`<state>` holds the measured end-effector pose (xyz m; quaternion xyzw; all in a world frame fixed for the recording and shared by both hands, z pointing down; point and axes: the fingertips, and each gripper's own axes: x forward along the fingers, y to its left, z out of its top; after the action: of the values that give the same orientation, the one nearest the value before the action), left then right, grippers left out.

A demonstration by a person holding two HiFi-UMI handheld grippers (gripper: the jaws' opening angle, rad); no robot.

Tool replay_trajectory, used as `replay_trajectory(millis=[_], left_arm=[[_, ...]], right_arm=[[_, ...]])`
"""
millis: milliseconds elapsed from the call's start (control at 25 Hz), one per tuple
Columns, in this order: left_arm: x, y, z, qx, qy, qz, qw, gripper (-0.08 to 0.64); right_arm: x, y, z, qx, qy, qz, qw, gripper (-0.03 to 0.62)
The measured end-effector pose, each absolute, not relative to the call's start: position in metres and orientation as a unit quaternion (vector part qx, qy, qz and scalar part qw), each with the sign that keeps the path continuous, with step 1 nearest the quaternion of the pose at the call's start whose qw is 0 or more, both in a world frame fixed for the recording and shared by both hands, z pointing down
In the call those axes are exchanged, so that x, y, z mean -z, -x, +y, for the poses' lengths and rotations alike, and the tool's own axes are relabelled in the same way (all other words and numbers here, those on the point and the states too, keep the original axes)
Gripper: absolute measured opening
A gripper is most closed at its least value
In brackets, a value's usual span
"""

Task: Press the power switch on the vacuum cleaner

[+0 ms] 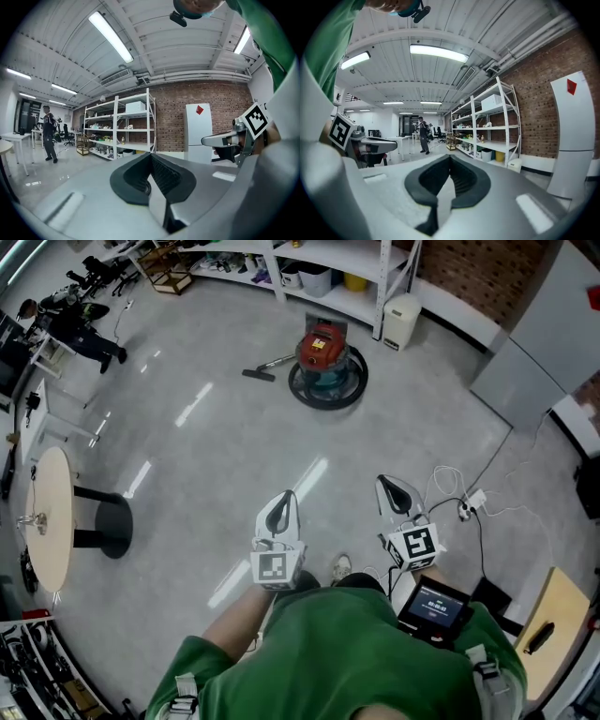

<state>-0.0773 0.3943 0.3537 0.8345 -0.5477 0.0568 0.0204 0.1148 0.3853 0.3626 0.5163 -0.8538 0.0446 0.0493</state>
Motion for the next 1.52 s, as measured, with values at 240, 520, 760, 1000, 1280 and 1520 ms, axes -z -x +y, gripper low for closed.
replay_trajectory(millis=[240, 520, 760, 1000, 1280, 1520], left_arm=[[-0.358, 0.071, 0.354, -0.057, -0.842, -0.536, 0.020, 0.006], [-0.367, 0.089, 0.290, -0.047, -0.854, -0.517, 0.022, 0.005], [-0.370, 0.124, 0.227, -0.043, -0.862, -0.505, 0.001, 0.006], [-0.370, 0.160, 0.177, -0.042, -0.862, -0.505, 0.004, 0.005], [-0.366, 0.192, 0.140, -0.034, -0.860, -0.508, 0.001, 0.006], [-0.367, 0.199, 0.114, -0.032, -0.858, -0.513, 0.007, 0.005]], right_arm=[[-0.366, -0.119, 0.354, -0.046, -0.525, -0.848, 0.059, 0.002], [-0.369, -0.096, 0.302, -0.041, -0.539, -0.838, 0.076, 0.002], [-0.360, -0.059, 0.244, -0.026, -0.549, -0.831, 0.085, 0.002], [-0.352, -0.015, 0.196, -0.012, -0.550, -0.830, 0.086, 0.002], [-0.350, 0.018, 0.158, -0.008, -0.543, -0.835, 0.093, 0.002], [-0.352, 0.025, 0.123, -0.008, -0.538, -0.838, 0.095, 0.002]])
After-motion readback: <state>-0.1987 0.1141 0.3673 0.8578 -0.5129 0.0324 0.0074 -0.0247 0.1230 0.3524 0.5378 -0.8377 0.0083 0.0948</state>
